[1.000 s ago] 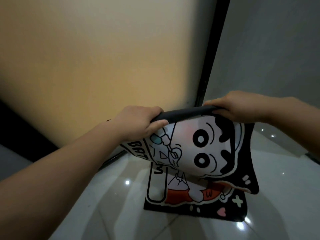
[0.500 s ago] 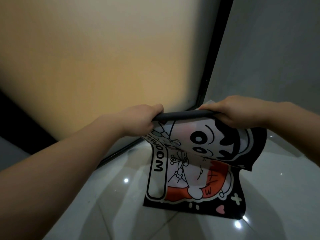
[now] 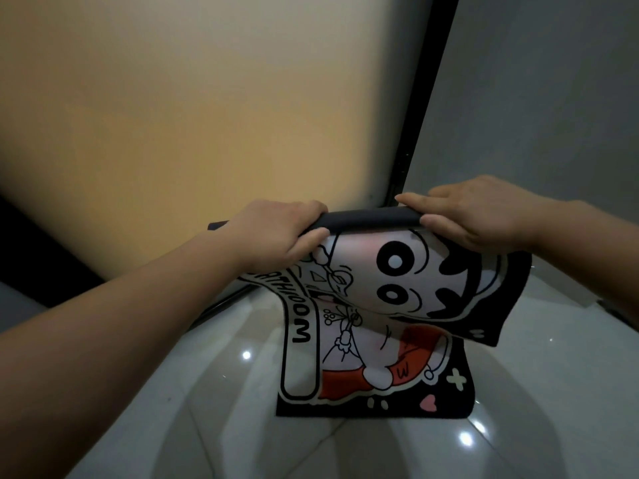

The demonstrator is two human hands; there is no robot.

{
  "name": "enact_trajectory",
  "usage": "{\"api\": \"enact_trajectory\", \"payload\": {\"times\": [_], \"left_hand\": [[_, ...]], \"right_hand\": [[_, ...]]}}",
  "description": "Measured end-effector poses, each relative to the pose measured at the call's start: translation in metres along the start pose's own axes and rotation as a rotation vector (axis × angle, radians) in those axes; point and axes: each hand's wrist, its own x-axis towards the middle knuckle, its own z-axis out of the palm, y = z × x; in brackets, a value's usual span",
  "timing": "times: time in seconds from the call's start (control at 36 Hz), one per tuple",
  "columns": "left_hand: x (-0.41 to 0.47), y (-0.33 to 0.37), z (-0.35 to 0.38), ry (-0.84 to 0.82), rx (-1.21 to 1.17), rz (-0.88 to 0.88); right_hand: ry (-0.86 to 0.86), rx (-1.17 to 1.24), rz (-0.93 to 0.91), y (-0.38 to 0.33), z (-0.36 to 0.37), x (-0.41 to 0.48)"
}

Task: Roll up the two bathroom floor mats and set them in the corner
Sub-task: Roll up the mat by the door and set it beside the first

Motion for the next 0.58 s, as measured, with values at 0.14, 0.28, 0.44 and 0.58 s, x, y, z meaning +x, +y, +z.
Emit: {"api": "enact_trajectory", "payload": {"times": [0.14,0.28,0.44,0.58], "left_hand": [[0.006,-0.001,-0.002,-0.063,-0.005,-0.048],[0.017,0.000,-0.010,-0.213,-0.084,-0.169],[0.022,0.006,-0.007,-0.202,0.012,-0.157],[0.026,0.013,-0.005,-0.205,-0.109,-0.232]], "right_hand": [[0.061,-0.067,0.028,0.000,0.003,0.001],[-0.060,-0.024,0.091,-0.002,0.002,0.006],[-0.151,0.100,0.169,-0.001,-0.002,0.010],[-0.182,0.190,0.241,-0.005,-0.004,0.013]]}}
